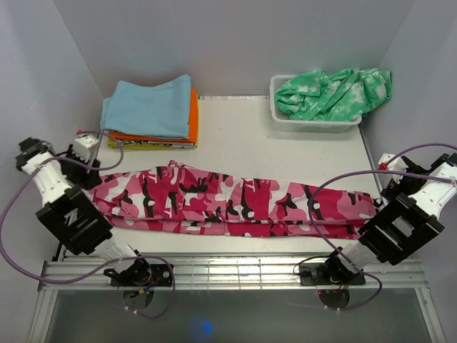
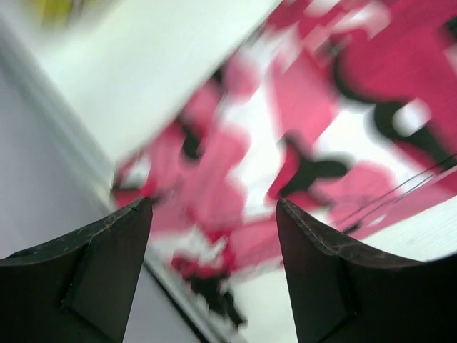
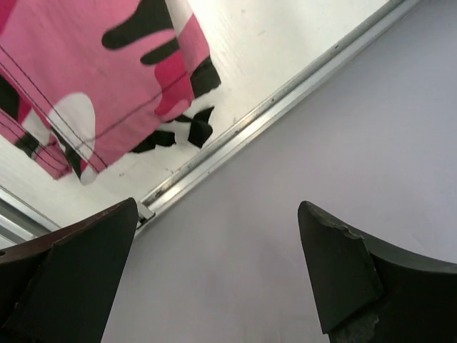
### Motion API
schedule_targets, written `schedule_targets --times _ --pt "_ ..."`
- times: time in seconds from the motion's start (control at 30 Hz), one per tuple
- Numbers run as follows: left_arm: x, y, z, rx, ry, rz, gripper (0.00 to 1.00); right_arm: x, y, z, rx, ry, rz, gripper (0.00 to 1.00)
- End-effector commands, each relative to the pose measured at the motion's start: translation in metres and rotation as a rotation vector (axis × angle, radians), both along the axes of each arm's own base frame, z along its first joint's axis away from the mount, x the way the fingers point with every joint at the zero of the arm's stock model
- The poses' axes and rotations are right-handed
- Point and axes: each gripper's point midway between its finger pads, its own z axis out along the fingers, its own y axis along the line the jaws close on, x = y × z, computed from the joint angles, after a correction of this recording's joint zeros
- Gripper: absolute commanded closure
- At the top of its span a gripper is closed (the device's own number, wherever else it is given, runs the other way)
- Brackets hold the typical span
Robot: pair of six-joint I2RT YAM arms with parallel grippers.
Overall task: Fold and stack the trousers
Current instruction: Fold the trousers
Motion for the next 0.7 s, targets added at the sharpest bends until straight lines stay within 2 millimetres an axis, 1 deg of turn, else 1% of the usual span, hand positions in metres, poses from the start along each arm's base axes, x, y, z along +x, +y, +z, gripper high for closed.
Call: schedule_targets --times 0.0,0.03,0.07,0.1,0.13,0.17,0.2,0.23,0.27,0.3,0.33,0.37,0.4,0.43,0.53,0.57,0.6,0.63,0.67 --pt "0.025 -0.111 0.036 -0.102 -0.071 -0.203 0.19 0.003 0.033 0.005 0.176 0.069 -0.093 0.02" --pt "0.029 -0.148 0.034 -0.098 -0.076 -0.292 0.19 0.003 0.040 -0.003 0.222 0.126 -0.145 0.06" --pt "0.028 -0.168 0.031 -0.109 -0.068 -0.327 0.19 -0.001 0.046 -0.006 0.248 0.170 -0.172 0.09" --pt "0.033 -0.188 0.031 -0.124 -0.079 -0.334 0.19 -0.003 0.050 -0.012 0.278 0.200 -0.198 0.11" --pt "0.032 -0.207 0.027 -0.125 -0.077 -0.359 0.19 -0.004 0.056 -0.014 0.299 0.214 -0.217 0.12" --pt "0.018 -0.246 0.010 -0.120 -0.026 -0.450 0.20 -0.006 0.061 -0.015 0.313 0.223 -0.226 0.15" --pt "0.016 -0.265 0.009 -0.115 -0.044 -0.494 0.21 -0.009 0.067 -0.012 0.306 0.205 -0.213 0.17" --pt "0.000 -0.304 0.003 -0.131 -0.009 -0.586 0.22 -0.016 0.079 -0.019 0.321 0.221 -0.188 0.20" --pt "-0.012 -0.315 -0.010 -0.123 0.028 -0.616 0.25 -0.020 0.086 -0.021 0.305 0.211 -0.135 0.26" --pt "-0.021 -0.327 -0.017 -0.123 0.055 -0.652 0.27 -0.025 0.092 -0.024 0.289 0.211 -0.101 0.28" --pt "-0.035 -0.346 -0.024 -0.121 0.088 -0.708 0.28 -0.033 0.105 -0.032 0.260 0.206 -0.058 0.31" --pt "-0.041 -0.350 -0.033 -0.112 0.115 -0.719 0.32 -0.035 0.108 -0.036 0.232 0.198 -0.033 0.32" --pt "-0.043 -0.355 -0.039 -0.111 0.129 -0.729 0.33 -0.037 0.110 -0.036 0.168 0.168 0.018 0.33" --pt "-0.048 -0.361 -0.043 -0.112 0.143 -0.742 0.35 -0.042 0.118 -0.047 0.154 0.178 0.063 0.34" --pt "-0.059 -0.365 -0.058 -0.096 0.193 -0.769 0.38 -0.052 0.122 -0.053 0.067 0.163 0.161 0.34" --pt "-0.061 -0.365 -0.061 -0.089 0.200 -0.775 0.38 -0.060 0.125 -0.063 0.063 0.180 0.180 0.34" --pt "-0.062 -0.366 -0.064 -0.079 0.199 -0.779 0.38 -0.064 0.123 -0.065 0.028 0.177 0.192 0.34" --pt "-0.067 -0.364 -0.071 -0.059 0.210 -0.784 0.39 -0.065 0.123 -0.068 0.007 0.168 0.208 0.34" --pt "-0.068 -0.364 -0.074 -0.048 0.212 -0.784 0.39 -0.062 0.119 -0.071 -0.023 0.147 0.225 0.34"
